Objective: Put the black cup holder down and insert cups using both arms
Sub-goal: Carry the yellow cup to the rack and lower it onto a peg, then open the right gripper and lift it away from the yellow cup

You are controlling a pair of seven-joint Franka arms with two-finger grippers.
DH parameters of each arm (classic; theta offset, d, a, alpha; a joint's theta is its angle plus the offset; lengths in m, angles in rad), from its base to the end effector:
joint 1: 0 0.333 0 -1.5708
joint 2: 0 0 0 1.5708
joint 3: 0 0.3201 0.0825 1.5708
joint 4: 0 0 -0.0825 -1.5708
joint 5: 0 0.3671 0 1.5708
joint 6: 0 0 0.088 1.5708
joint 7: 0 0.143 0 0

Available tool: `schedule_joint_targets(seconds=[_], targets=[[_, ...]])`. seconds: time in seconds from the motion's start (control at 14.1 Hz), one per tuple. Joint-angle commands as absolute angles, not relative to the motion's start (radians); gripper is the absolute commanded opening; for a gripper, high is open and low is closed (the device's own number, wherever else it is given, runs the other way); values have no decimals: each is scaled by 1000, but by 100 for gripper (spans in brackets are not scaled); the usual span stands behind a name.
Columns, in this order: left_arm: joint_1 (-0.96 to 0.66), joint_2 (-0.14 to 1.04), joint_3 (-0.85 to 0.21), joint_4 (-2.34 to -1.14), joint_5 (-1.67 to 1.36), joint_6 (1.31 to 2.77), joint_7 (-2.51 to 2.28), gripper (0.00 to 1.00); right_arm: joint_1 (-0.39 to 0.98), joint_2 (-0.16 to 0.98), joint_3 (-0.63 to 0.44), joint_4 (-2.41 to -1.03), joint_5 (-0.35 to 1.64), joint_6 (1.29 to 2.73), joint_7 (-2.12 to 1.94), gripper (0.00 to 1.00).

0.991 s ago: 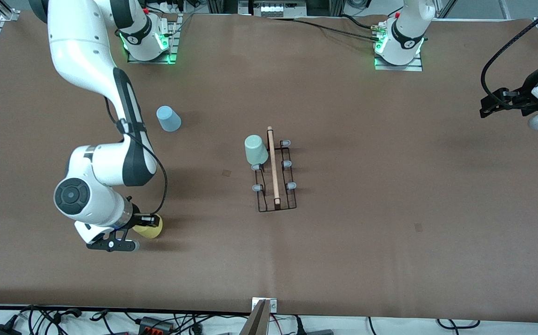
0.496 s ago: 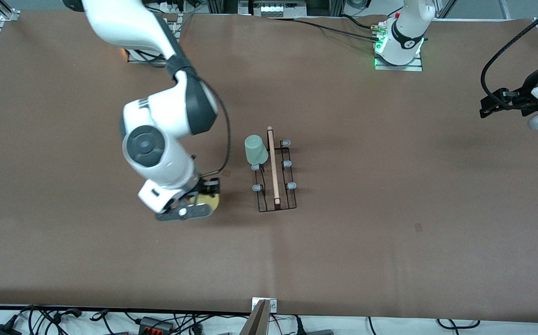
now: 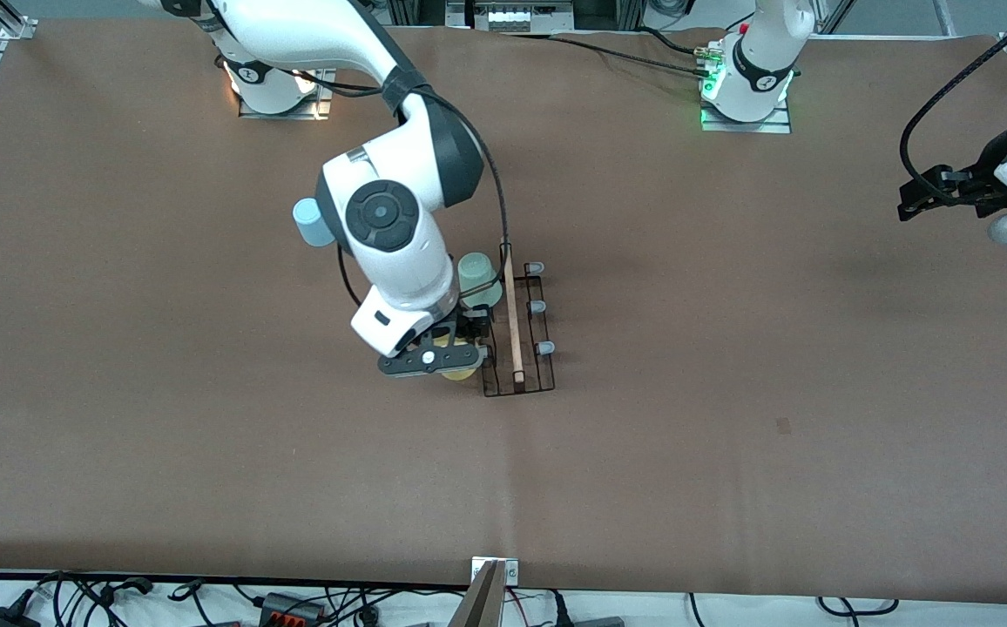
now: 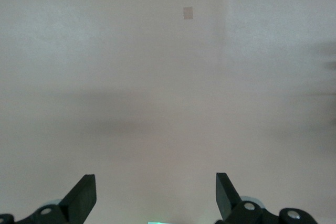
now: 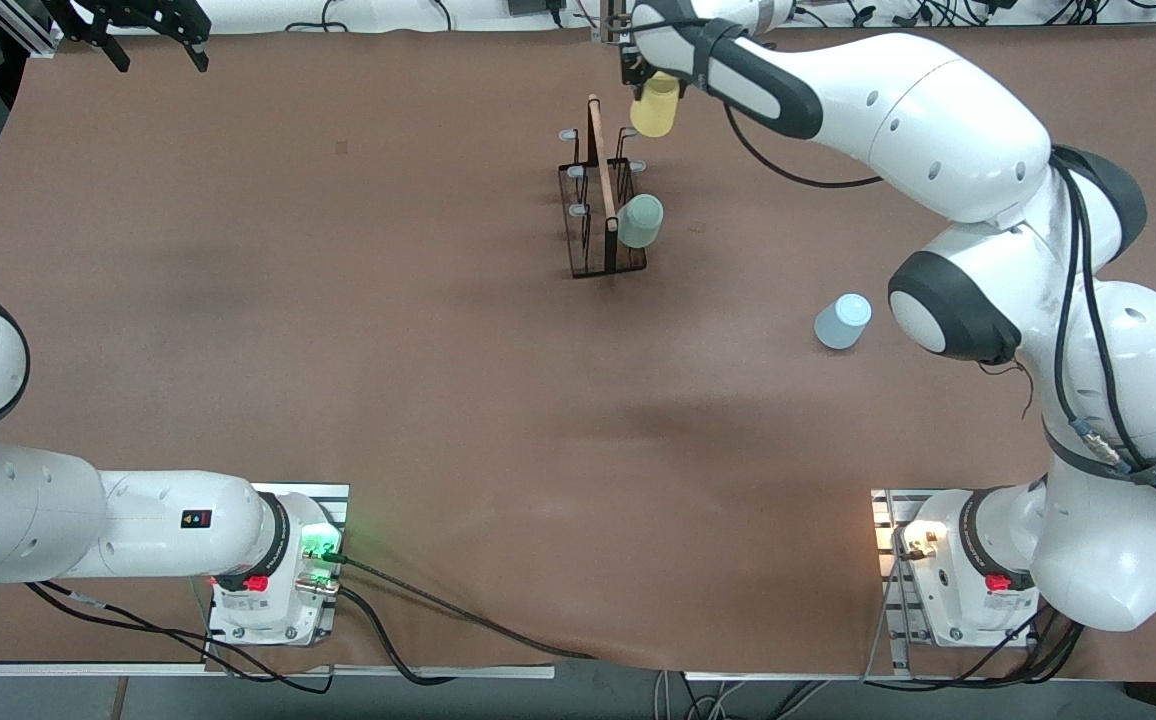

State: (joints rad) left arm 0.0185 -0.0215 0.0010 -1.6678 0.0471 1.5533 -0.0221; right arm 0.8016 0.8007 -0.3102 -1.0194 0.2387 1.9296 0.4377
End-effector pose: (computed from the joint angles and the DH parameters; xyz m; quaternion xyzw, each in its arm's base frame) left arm 0.5220 0.0170 0.5590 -0.9984 -0.0201 0.0464 0.0236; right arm 0.6220 0.4488 0.3687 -0.9965 -0.0452 -0.0589 0.0377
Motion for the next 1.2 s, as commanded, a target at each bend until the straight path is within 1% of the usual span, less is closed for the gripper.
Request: schedule_joint_targets(seconds=[0.0,0.64,0.78,1.13], targets=[[18,-25,0,-1664,52,1545,-9,100,804,808,-287,-1019,253,1959,468,31],[18,-25,2,-1664,52,1545,-9,100,818,841,-281,-1022,256,1985,466,31],[18,-25,2,-1664,52,1545,-9,100,818,847,-255,-1022,256,1985,469,31],[20,-25,2,-1664,52,1545,-8,100,816,870,-255,-1023,252,1983,460,31]])
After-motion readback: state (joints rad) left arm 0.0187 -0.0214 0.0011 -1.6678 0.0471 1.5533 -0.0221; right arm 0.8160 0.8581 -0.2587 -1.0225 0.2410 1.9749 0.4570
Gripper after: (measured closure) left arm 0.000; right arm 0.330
